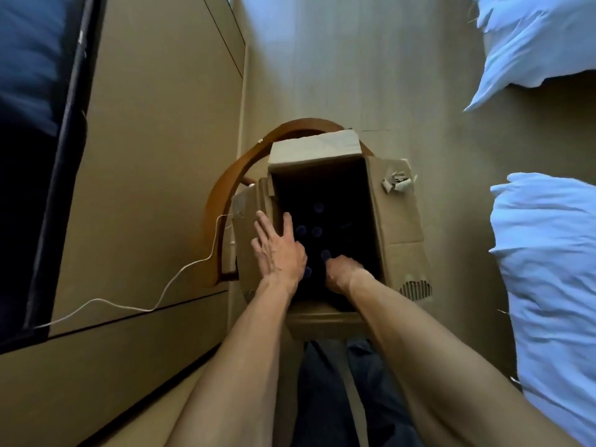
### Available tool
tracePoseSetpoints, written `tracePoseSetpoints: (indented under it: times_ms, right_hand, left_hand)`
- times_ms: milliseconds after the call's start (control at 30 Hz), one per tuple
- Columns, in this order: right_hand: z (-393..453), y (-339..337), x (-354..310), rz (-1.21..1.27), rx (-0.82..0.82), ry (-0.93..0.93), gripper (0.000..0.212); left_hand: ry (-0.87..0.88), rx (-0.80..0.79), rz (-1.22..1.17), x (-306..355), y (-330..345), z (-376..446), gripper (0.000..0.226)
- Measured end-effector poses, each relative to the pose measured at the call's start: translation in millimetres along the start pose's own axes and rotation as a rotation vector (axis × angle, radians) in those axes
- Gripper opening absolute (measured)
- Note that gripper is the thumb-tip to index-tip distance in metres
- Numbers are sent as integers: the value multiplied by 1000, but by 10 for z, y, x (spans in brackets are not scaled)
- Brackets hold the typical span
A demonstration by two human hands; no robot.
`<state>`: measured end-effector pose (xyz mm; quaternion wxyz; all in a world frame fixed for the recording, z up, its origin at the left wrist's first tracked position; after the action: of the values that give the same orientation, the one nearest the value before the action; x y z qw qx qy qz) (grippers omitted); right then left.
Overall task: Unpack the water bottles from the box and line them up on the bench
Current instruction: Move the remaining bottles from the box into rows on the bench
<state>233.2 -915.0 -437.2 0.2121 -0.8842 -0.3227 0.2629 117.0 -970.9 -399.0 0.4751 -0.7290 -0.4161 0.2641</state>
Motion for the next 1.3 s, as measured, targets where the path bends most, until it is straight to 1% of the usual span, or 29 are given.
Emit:
tracePoseSetpoints:
  times_ms: [100,267,367,500,700,833,933,1033,1200,1300]
  right_hand:
    - [300,176,-7,-12,-86,-20,32]
    - [672,430,-34,-9,-226,-31,39]
    - [723,527,-103,-54,-250,-25,40]
    - [714,581,-114,-9,-249,28,42]
    - [676,601,-91,-101,-189,90,37]
    - [581,392,-135,-175,-123,113,35]
    - [414,114,-143,-165,-48,150,34]
    - [181,-158,-147,-47,57,192,35]
    - [-380,-858,-308,33,233,162,31]
    - [-764,-1412,-424,48,325,158,29]
  left_hand:
    - [-50,7,-57,-59,142,172,67]
    - [10,132,-67,-182,230,262,60]
    - [15,167,-77,-165,243,266,58]
    - [5,158,-62,-160,248,262,60]
    - [11,176,-53,-166,295,272,60]
    - [19,138,-37,-154,247,224,60]
    - [-8,36,-66,-117,168,163,56]
    - [-68,-100,-150,-102,21,87,51]
    - [-11,-122,-195,-205,-452,-91,47]
    - [-29,-237,-279,-334,-814,-135,43]
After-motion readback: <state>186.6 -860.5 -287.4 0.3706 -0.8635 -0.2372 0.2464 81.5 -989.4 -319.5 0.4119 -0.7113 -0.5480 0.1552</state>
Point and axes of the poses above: each hand's wrist, its own z-axis towards the middle knuckle, its own y-axis out of the palm, x = y × z, the point moved 3 cm from there along z, towards the middle knuckle, and after that the axes turned 11 degrees about -y, right-handed, at the moved point
